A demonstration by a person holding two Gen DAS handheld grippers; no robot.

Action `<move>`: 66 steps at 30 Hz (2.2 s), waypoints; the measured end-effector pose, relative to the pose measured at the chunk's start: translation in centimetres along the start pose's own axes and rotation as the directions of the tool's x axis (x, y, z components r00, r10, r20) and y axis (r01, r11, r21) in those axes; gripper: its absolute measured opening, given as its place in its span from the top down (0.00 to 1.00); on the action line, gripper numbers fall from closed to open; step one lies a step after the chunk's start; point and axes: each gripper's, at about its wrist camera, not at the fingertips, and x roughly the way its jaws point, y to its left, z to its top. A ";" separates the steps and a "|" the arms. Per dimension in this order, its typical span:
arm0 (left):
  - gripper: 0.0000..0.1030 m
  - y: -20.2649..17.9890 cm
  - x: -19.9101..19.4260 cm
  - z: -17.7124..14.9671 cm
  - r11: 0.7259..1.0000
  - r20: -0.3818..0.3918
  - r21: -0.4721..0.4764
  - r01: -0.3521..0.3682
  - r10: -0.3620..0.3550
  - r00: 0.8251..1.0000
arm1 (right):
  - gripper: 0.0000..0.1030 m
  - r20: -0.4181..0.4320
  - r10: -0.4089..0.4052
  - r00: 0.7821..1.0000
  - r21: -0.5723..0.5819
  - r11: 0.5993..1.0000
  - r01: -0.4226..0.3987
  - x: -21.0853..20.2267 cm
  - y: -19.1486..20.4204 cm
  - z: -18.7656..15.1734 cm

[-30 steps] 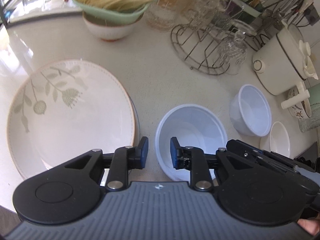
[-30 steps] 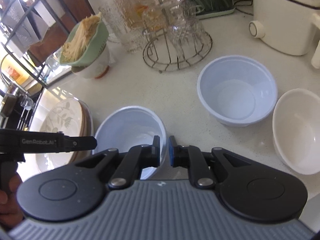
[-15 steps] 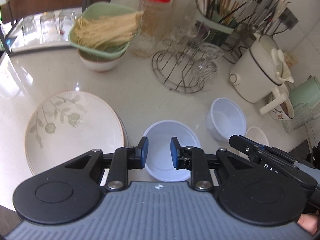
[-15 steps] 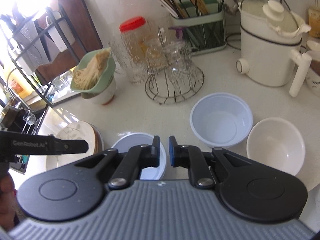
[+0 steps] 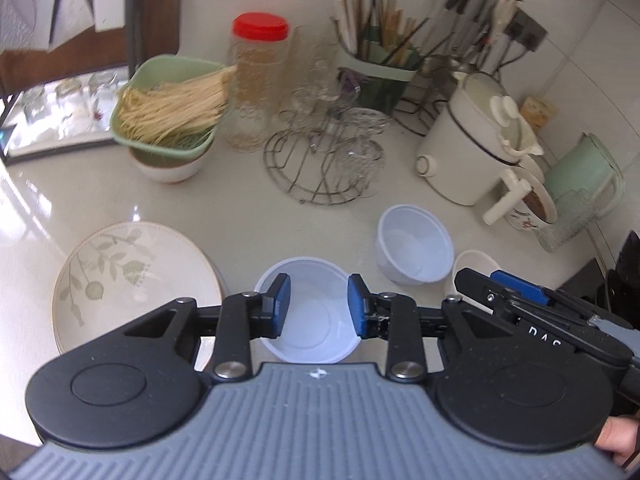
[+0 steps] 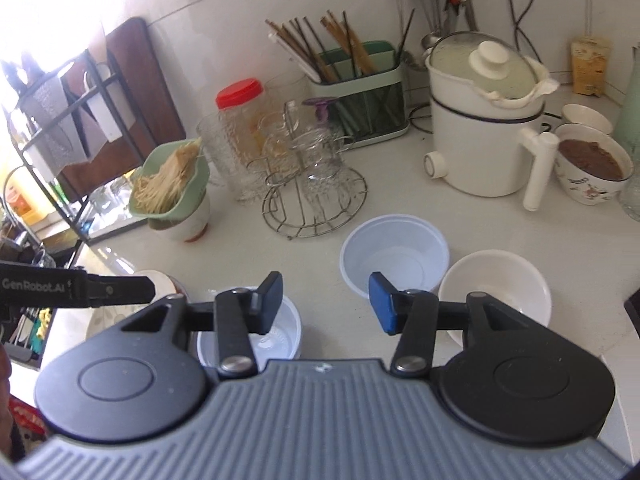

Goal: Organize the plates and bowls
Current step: 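Lower the plastic bowl onto the counter and open both grippers, then move both open grippers to the second translucent plastic bowl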

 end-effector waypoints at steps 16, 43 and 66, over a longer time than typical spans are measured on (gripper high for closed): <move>0.65 -1.7 -1.3 -0.1 0.987 -0.010 0.132 0.090 -0.090 0.996 | 0.51 0.064 -0.125 0.990 0.070 0.990 0.121 -4.0 0.5 -1.7; 0.61 -0.8 1.9 0.2 0.934 -0.083 0.257 0.246 -0.233 0.969 | 0.51 0.034 -0.320 0.947 0.186 0.933 0.309 -5.0 2.5 -4.1; 0.50 -6.5 14.0 5.1 0.980 -0.153 0.122 0.157 -0.137 0.979 | 0.19 -0.056 -0.214 0.975 0.128 0.967 0.220 4.3 -7.8 3.5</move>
